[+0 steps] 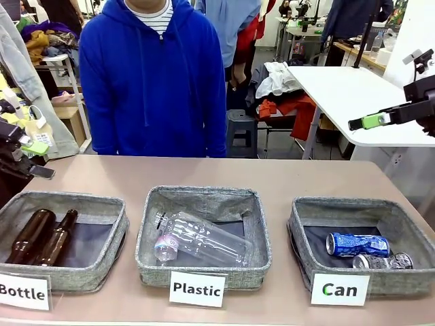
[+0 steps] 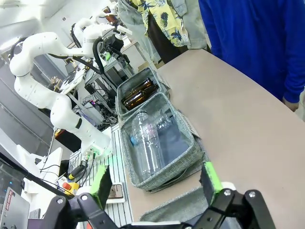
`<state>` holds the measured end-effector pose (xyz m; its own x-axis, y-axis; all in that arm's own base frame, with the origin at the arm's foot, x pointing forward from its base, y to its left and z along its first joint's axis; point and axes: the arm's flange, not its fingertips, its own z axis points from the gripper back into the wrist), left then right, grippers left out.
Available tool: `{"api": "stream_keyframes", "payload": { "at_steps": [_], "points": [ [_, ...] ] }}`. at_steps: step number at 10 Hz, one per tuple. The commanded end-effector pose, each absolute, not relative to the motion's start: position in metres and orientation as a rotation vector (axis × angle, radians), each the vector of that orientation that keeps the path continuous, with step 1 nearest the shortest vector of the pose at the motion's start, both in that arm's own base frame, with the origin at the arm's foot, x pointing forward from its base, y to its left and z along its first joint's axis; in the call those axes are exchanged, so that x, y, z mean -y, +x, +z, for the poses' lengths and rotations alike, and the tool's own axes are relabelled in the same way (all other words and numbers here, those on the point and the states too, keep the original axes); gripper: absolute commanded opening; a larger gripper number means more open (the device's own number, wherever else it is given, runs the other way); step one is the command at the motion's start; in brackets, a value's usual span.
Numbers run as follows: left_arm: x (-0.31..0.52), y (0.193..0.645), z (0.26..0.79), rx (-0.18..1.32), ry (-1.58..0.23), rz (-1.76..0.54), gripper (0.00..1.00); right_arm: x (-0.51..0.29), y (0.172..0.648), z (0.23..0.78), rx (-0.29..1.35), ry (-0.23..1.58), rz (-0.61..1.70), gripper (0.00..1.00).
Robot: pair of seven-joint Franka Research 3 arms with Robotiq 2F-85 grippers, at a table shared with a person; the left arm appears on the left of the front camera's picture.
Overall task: Sort the can waste into the basket.
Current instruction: Pick up the can waste from the table and place it in the right Fabric basket.
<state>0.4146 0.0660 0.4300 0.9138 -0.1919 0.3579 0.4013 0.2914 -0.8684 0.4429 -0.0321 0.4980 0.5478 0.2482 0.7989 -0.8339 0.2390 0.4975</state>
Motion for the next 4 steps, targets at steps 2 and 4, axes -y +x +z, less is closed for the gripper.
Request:
{"api": "stream_keyframes", "payload": {
  "at_steps": [2, 4],
  "points": [
    [-0.0638, 0.4141, 0.4309, 0.212, -1.226, -0.394, 1.0, 0.0319, 0.4417, 0.5006, 0.651, 1.07, 0.806, 1.0],
    [-0.0638, 0.4141, 0.4309, 0.212, -1.226, -0.394, 1.0, 0.0319, 0.4417, 0.5006, 0.651, 1.07, 0.806, 1.0]
  ]
}}
